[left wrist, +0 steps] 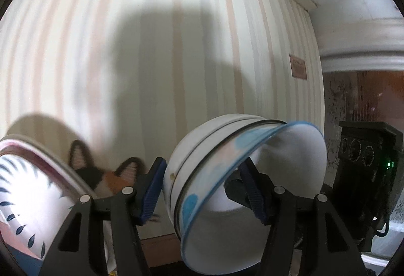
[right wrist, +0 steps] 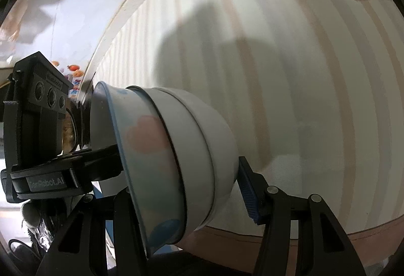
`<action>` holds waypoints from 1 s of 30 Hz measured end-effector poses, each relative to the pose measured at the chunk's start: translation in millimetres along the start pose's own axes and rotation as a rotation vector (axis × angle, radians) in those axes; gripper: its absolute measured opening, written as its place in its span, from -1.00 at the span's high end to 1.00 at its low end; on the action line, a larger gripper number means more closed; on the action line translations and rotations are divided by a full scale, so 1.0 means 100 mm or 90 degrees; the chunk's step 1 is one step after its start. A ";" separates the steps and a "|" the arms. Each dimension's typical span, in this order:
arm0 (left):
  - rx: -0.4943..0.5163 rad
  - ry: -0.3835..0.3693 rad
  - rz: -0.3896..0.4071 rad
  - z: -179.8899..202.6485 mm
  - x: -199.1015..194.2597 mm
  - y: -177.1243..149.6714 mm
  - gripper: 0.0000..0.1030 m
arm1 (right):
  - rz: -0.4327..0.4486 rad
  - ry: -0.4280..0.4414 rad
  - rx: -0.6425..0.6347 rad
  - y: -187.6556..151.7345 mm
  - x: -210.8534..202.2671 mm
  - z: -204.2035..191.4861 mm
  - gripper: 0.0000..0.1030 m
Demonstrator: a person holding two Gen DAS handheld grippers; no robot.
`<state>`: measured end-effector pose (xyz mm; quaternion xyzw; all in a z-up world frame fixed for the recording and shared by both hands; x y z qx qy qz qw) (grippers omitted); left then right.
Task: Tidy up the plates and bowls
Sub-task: 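Lift the three-bowl stack with both tools toward the plate stack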
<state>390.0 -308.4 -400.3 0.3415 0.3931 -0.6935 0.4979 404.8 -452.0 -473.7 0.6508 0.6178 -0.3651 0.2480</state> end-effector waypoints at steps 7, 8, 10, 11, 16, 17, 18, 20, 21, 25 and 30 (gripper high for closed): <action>-0.067 -0.008 0.040 -0.43 -0.39 -0.18 -0.12 | -0.041 0.004 -0.064 0.09 0.11 -0.52 -0.11; -0.077 -0.008 0.044 -0.49 -0.43 -0.21 -0.12 | -0.048 0.005 -0.073 0.09 0.14 -0.59 -0.11; -0.097 -0.006 0.056 -0.61 -0.51 -0.28 -0.12 | -0.066 0.008 -0.095 0.10 0.23 -0.77 -0.11; -0.111 -0.004 0.063 -0.70 -0.56 -0.32 -0.12 | -0.073 0.009 -0.105 0.09 0.28 -0.84 -0.11; -0.169 0.000 0.085 -1.14 -0.73 -0.51 -0.12 | -0.118 0.017 -0.154 0.04 0.59 -1.23 -0.11; -0.178 0.000 0.088 -1.20 -0.74 -0.54 -0.12 | -0.128 0.018 -0.163 0.03 0.67 -1.30 -0.11; -0.191 0.000 0.091 -1.28 -0.76 -0.57 -0.12 | -0.138 0.020 -0.171 0.03 0.74 -1.38 -0.11; -0.210 -0.001 0.095 -1.41 -0.78 -0.63 -0.12 | -0.157 0.020 -0.186 0.02 0.91 -1.49 -0.11; -0.221 -0.003 0.097 -1.47 -0.78 -0.65 -0.12 | -0.163 0.020 -0.191 0.00 0.96 -1.54 -0.11; -0.259 -0.020 0.107 -1.61 -0.76 -0.71 -0.14 | -0.186 0.011 -0.220 0.01 1.25 -1.78 -0.12; -0.261 -0.014 0.116 -1.64 -0.80 -0.71 -0.14 | -0.198 0.010 -0.234 -0.01 1.35 -1.90 -0.11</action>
Point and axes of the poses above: each gripper's, at about its wrist camera, not at the fingertips, and x roughly the way its jaws point, z to its right, y to its top, the point moved 5 cm from there along x, roughly the way its jaws point, and after that the axes turned 10 degrees about -z, right-handed, at the moved point
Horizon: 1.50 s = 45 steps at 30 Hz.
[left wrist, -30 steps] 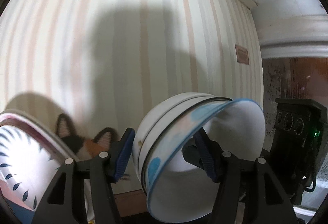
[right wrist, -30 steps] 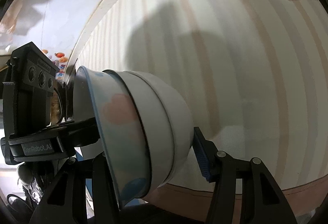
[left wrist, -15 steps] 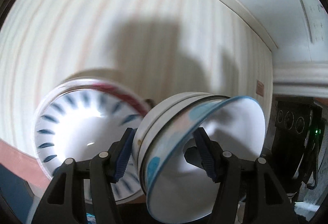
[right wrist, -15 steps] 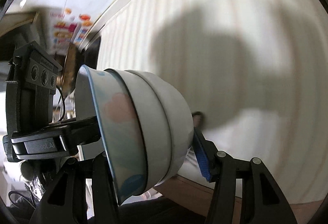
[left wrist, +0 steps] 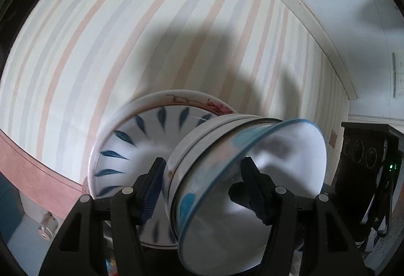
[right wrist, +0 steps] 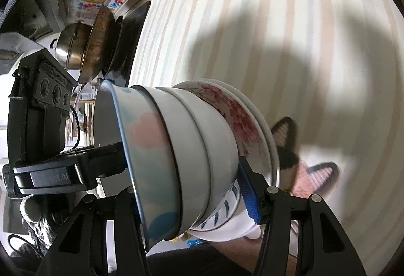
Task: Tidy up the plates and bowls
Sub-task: 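Lift the three-bowl stack with both tools toward the plate stack, then lower the bowl stack onto the center of the plate stack, then open both tools and pull them back from the bowls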
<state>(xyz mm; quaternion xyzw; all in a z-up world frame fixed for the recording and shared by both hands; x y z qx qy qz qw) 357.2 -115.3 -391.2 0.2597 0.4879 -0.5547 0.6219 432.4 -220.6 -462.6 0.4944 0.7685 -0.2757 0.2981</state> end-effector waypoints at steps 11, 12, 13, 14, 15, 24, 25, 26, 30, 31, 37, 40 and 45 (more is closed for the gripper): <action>-0.018 0.008 -0.014 -0.29 -0.04 -0.02 -0.15 | -0.032 -0.016 -0.010 0.04 0.15 -0.12 -0.11; -0.020 0.010 -0.016 -0.34 -0.05 -0.03 -0.15 | -0.036 -0.015 -0.008 0.03 0.19 -0.12 -0.11; -0.022 0.013 -0.018 -0.35 -0.04 -0.03 -0.15 | -0.040 -0.015 -0.008 0.02 0.22 -0.13 -0.11; -0.022 0.017 -0.021 -0.36 -0.02 -0.03 -0.14 | -0.043 -0.015 -0.007 0.02 0.25 -0.12 -0.11; -0.022 0.019 -0.022 -0.36 0.00 -0.03 -0.14 | -0.046 -0.013 -0.004 0.01 0.25 -0.10 -0.11; -0.018 0.014 -0.024 -0.41 0.04 -0.05 -0.15 | -0.052 -0.022 0.012 0.02 0.34 -0.07 -0.11; -0.015 0.016 -0.023 -0.40 0.04 -0.06 -0.15 | -0.051 -0.021 0.014 0.01 0.34 -0.06 -0.11; -0.012 0.022 -0.019 -0.39 0.03 -0.07 -0.13 | -0.050 -0.023 0.014 0.01 0.33 -0.06 -0.11; 0.011 0.079 0.015 -0.33 -0.09 -0.14 -0.13 | -0.038 -0.040 0.009 -0.03 0.31 -0.11 -0.11; 0.017 0.085 0.024 -0.32 -0.12 -0.16 -0.13 | -0.032 -0.046 0.006 -0.04 0.29 -0.12 -0.11; 0.071 0.137 0.094 -0.17 -0.43 -0.34 -0.15 | 0.027 -0.104 -0.006 -0.21 -0.03 -0.25 -0.11; 0.103 0.154 0.134 -0.12 -0.60 -0.46 -0.27 | 0.060 -0.136 -0.011 -0.33 -0.20 -0.37 -0.17; 0.138 0.177 0.202 -0.15 -0.87 -0.63 -0.81 | 0.124 -0.198 -0.013 -0.59 -0.46 -0.62 -0.71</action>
Point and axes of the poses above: each gripper's, at about its wrist camera, not at the fingertips, and x roughly the way its jaws point, z to its right, y to its top, the point moved 5 cm from there along x, roughly the way its jaws point, and after that the axes turned 10 degrees about -z, right-handed, at the moved point
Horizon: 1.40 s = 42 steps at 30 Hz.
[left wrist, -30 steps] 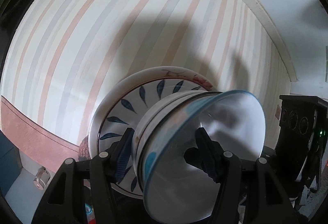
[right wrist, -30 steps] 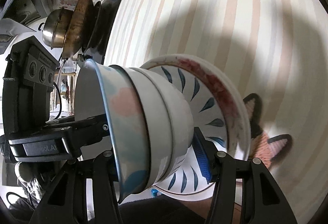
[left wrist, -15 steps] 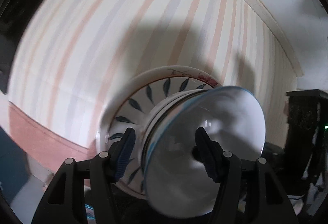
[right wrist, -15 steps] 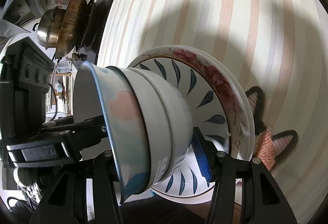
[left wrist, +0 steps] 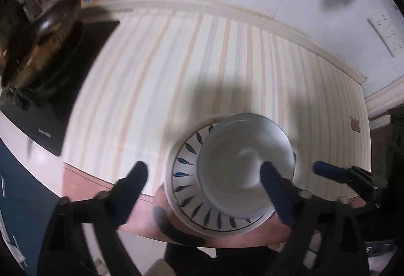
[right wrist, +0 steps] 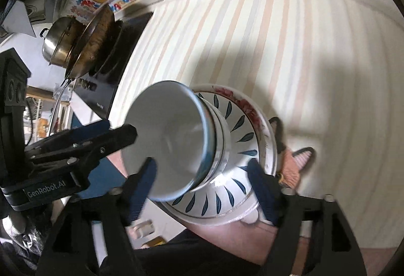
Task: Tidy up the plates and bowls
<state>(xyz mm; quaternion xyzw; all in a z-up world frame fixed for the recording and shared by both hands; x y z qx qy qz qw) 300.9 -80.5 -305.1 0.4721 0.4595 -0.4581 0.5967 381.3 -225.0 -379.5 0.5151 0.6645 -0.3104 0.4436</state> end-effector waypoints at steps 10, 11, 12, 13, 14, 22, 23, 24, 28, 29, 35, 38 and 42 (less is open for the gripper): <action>0.059 0.013 0.083 -0.11 -0.48 -0.29 -0.82 | 0.158 -0.136 0.069 -0.52 -0.71 -0.36 -0.79; 0.064 0.013 0.090 -0.11 -0.53 -0.32 -0.82 | 0.167 -0.140 0.076 -0.57 -0.75 -0.40 -0.80; 0.072 0.012 0.098 -0.10 -0.59 -0.36 -0.82 | 0.178 -0.141 0.085 -0.63 -0.81 -0.45 -0.80; 0.081 0.014 0.105 -0.11 -0.63 -0.39 -0.82 | 0.184 -0.142 0.089 -0.67 -0.85 -0.49 -0.80; 0.087 0.017 0.112 -0.10 -0.70 -0.43 -0.82 | 0.197 -0.147 0.094 -0.74 -0.92 -0.54 -0.80; 0.103 0.004 0.230 -0.12 -1.41 -0.76 -0.83 | 0.267 -0.183 0.097 -1.23 -1.35 -0.92 -0.83; 0.100 0.001 0.243 -0.14 -1.49 -0.81 -0.86 | 0.279 -0.191 0.097 -1.31 -1.42 -0.99 -0.84; 0.100 -0.003 0.253 -0.15 -1.56 -0.84 -0.90 | 0.291 -0.196 0.095 -1.40 -1.48 -1.06 -0.85; 0.094 -0.016 0.278 -0.20 -1.79 -1.07 -1.00 | 0.334 -0.204 0.090 -1.71 -1.69 -1.29 -0.87; 0.092 -0.016 0.282 -0.21 -1.84 -1.13 -1.00 | 0.347 -0.207 0.086 -1.82 -1.76 -1.37 -0.88; 0.070 0.002 0.297 -0.28 -2.06 -1.63 -1.00 | 0.379 -0.222 0.060 -2.35 -2.01 -1.68 -0.90; 0.062 0.023 0.312 -0.31 -2.18 -1.95 -1.00 | 0.393 -0.229 0.047 -2.67 -2.11 -1.83 -0.90; 0.054 0.036 0.315 -0.32 -2.27 -2.35 -1.00 | 0.416 -0.247 0.028 -3.08 -2.20 -2.00 -0.91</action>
Point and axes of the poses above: each gripper's, at about its wrist camera, not at the fingertips, and x roughly the way its jaws point, z to its right, y to its top, the point moved 5 cm from there along x, roughly the way its jaws point, and after that the axes turned 10 degrees about -z, right-handed, at the moved point
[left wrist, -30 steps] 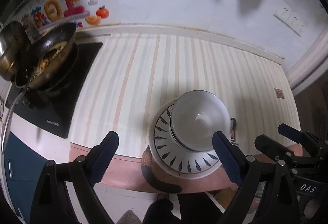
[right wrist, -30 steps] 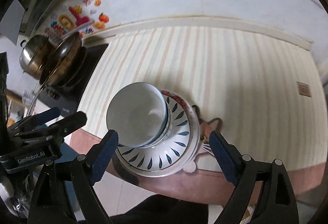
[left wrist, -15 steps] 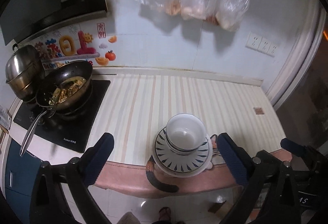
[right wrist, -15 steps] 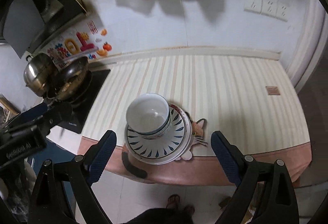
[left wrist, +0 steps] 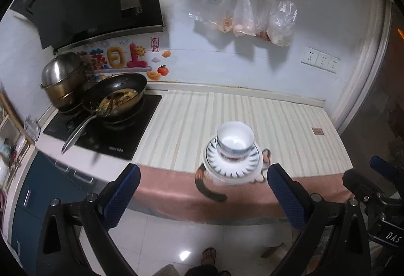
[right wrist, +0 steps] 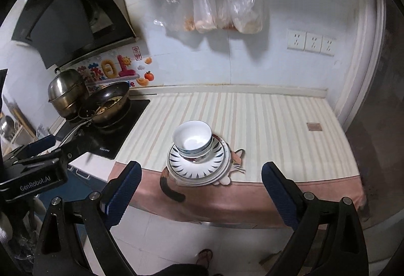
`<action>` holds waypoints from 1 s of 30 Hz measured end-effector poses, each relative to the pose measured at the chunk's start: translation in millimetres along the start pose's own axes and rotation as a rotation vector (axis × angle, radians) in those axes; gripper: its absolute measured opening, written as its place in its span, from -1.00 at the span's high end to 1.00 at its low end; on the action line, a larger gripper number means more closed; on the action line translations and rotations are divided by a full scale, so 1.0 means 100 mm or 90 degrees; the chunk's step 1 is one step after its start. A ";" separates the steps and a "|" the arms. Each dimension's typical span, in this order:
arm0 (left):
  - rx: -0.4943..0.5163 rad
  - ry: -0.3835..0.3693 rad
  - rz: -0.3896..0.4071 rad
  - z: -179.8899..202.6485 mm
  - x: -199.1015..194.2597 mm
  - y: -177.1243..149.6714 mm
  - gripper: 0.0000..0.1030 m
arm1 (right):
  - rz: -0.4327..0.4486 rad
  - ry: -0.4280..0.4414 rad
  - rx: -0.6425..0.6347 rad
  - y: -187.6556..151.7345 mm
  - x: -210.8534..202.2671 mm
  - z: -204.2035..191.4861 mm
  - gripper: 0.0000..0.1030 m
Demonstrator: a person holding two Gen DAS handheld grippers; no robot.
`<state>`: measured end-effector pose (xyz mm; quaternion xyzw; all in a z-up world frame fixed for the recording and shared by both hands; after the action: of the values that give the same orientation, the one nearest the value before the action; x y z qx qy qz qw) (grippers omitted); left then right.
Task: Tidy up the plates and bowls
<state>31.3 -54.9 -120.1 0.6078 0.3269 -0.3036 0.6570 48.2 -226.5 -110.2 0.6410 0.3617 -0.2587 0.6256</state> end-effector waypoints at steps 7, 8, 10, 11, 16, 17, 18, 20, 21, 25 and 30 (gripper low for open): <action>0.012 0.012 -0.009 0.10 -0.30 -0.47 -1.00 | 0.019 -0.007 -0.018 -0.47 -0.47 -0.06 -0.91; 0.013 0.014 -0.008 0.10 -0.33 -0.51 -1.00 | 0.020 -0.008 -0.018 -0.53 -0.53 -0.05 -0.91; 0.012 0.015 -0.005 0.12 -0.40 -0.59 -1.00 | 0.025 -0.006 -0.018 -0.61 -0.63 -0.04 -0.91; 0.011 0.014 -0.004 0.13 -0.43 -0.62 -1.00 | 0.028 -0.008 -0.017 -0.64 -0.68 -0.04 -0.91; 0.013 0.016 0.009 0.16 -0.57 -0.68 -1.00 | 0.038 -0.018 -0.015 -0.74 -0.85 0.01 -0.92; 0.013 0.016 0.009 0.16 -0.59 -0.68 -1.00 | 0.039 -0.017 -0.014 -0.75 -0.87 0.02 -0.92; 0.011 0.012 0.008 0.16 -0.60 -0.68 -1.00 | 0.039 -0.017 -0.012 -0.77 -0.89 0.03 -0.92; 0.008 0.008 0.011 0.16 -0.63 -0.69 -1.00 | 0.040 -0.016 -0.011 -0.77 -0.90 0.05 -0.92; 0.007 0.010 0.014 0.15 -0.65 -0.69 -1.00 | 0.040 -0.015 -0.011 -0.77 -0.91 0.06 -0.92; -0.001 0.005 0.019 0.14 -0.69 -0.70 -1.00 | 0.039 -0.015 -0.011 -0.78 -0.91 0.05 -0.92; -0.011 -0.002 0.016 0.14 -0.71 -0.71 -1.00 | 0.040 -0.015 -0.021 -0.80 -0.95 0.05 -0.92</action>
<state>-67.3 -74.0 -105.3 0.6057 0.3206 -0.2935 0.6665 -71.1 -248.1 -85.3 0.6386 0.3382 -0.2402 0.6481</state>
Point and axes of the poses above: each gripper's, at about its wrist camera, not at the fingertips, and x roughly the way its jaws point, z to its right, y to its top, the point moved 5 cm from there along x, roughly the way its jaws point, and after that the axes turned 10 degrees about -z, right-handed, at the moved point
